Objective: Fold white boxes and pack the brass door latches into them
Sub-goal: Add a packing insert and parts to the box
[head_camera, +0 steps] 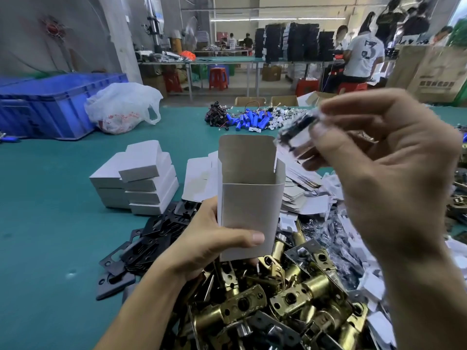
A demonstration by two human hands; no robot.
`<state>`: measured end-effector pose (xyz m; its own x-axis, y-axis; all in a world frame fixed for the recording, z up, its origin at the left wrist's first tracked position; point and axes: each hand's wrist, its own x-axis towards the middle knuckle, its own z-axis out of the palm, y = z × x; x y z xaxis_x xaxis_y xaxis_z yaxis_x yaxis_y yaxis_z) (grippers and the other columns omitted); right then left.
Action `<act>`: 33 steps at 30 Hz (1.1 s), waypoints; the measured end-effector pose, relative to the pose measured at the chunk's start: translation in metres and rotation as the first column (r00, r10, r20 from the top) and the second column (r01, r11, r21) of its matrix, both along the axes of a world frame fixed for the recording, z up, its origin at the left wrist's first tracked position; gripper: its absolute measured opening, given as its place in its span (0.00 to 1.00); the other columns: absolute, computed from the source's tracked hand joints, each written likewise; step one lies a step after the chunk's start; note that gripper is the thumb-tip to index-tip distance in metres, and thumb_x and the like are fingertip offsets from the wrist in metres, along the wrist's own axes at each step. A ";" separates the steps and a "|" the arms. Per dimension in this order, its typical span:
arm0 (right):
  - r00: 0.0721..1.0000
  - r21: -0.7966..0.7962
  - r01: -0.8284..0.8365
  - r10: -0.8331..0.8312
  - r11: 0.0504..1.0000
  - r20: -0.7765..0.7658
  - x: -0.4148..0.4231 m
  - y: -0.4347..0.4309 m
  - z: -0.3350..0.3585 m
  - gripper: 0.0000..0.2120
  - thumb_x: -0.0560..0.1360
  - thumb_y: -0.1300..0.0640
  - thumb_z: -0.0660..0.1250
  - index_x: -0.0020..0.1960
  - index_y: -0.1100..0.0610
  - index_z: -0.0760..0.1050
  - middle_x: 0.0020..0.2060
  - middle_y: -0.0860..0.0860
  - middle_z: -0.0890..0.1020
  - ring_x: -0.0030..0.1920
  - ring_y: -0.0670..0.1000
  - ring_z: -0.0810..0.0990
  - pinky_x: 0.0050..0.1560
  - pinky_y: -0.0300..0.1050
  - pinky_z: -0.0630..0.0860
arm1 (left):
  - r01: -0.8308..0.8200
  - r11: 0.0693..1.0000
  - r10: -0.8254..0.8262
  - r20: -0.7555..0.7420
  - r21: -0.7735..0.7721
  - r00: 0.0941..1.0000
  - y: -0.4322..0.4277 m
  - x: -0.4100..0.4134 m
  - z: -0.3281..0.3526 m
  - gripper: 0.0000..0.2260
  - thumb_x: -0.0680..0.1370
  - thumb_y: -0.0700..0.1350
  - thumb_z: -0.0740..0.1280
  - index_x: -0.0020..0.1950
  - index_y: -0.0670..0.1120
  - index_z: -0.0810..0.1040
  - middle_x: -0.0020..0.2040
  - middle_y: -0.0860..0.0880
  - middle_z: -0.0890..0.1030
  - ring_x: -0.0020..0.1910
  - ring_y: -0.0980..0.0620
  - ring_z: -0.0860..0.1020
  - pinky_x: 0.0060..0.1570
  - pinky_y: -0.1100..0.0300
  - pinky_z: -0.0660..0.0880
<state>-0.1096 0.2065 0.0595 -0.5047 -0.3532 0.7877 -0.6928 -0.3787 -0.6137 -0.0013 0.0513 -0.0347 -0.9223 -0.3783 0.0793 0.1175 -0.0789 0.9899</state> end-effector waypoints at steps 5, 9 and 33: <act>0.987 0.262 0.051 -0.009 0.964 -0.159 -0.002 -0.010 0.010 0.09 0.72 0.65 0.75 0.48 0.54 0.83 0.40 0.42 0.84 0.40 0.40 0.83 0.39 0.30 0.76 | 0.005 1.000 -0.005 0.020 -0.005 1.000 0.000 0.001 -0.002 0.31 0.61 0.40 0.80 0.63 0.38 0.78 0.54 0.32 0.82 0.49 0.34 0.83 0.41 0.45 0.82; 0.988 0.390 0.077 -0.017 0.918 -0.157 0.009 -0.029 0.000 0.04 0.70 0.62 0.77 0.41 0.55 0.83 0.33 0.44 0.84 0.33 0.39 0.81 0.34 0.32 0.75 | 0.004 1.000 -0.004 -0.008 0.013 1.000 0.001 0.001 -0.001 0.24 0.61 0.40 0.81 0.55 0.43 0.82 0.48 0.39 0.84 0.45 0.38 0.84 0.37 0.48 0.82; 0.999 0.564 -0.012 0.030 0.826 -0.022 0.002 -0.021 -0.031 0.11 0.72 0.41 0.65 0.48 0.43 0.81 0.51 0.42 0.76 0.55 0.41 0.76 0.56 0.50 0.76 | -0.005 0.999 0.001 -0.116 -0.033 0.993 0.006 0.000 0.002 0.16 0.63 0.42 0.75 0.49 0.56 0.85 0.42 0.48 0.84 0.41 0.47 0.83 0.34 0.48 0.83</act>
